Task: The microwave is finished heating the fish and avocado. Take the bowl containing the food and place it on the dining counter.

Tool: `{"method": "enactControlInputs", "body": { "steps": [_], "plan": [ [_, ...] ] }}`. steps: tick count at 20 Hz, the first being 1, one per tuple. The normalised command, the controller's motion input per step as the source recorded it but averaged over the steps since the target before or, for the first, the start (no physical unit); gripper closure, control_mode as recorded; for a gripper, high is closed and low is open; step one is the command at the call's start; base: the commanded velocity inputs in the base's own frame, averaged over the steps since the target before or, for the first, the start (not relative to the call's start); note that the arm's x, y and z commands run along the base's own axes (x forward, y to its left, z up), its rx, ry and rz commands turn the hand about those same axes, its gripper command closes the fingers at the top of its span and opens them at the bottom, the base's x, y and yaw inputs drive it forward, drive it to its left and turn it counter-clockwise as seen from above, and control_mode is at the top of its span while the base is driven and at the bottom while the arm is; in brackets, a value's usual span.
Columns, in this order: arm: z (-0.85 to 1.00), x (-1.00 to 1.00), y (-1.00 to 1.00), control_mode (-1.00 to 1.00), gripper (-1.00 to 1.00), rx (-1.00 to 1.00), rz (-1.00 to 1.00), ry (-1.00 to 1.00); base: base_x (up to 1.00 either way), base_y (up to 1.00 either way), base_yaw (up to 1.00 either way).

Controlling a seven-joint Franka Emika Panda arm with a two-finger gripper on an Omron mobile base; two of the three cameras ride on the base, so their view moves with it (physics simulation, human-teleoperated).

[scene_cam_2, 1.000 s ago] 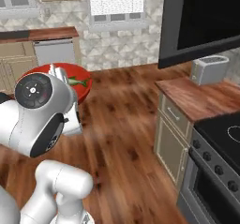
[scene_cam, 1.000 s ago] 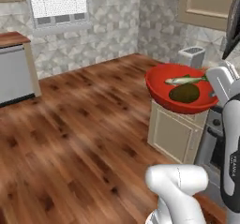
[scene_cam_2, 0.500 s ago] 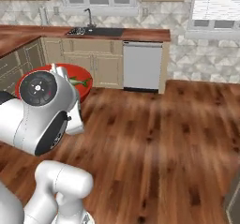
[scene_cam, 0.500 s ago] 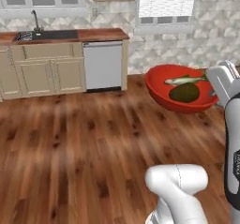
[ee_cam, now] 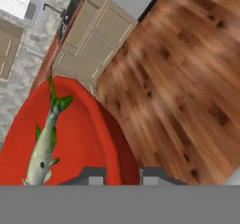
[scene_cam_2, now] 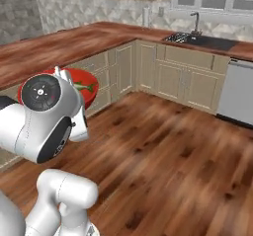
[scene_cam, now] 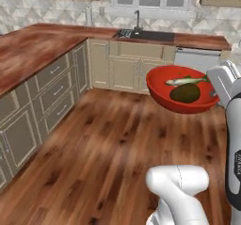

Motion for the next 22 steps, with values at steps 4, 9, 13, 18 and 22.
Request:
{"method": "enactControlInputs", "body": {
  "steps": [4, 9, 13, 18, 22],
  "plan": [
    [0.00, 0.00, 0.00, 1.00, 1.00, 0.00, 0.00, 0.00, 0.89, 0.22, 0.69],
    [0.00, 0.00, 0.00, 1.00, 1.00, 0.00, 0.00, 0.00, 1.00, 0.05, 0.51],
    [0.00, 0.00, 0.00, 1.00, 1.00, 0.00, 0.00, 0.00, 1.00, 0.09, 0.37],
    [0.00, 0.00, 0.00, 1.00, 1.00, 0.00, 0.00, 0.00, 1.00, 0.15, 0.31],
    [0.00, 0.00, 0.00, 1.00, 1.00, 0.00, 0.00, 0.00, 1.00, 0.06, 0.25]
  ]
}}
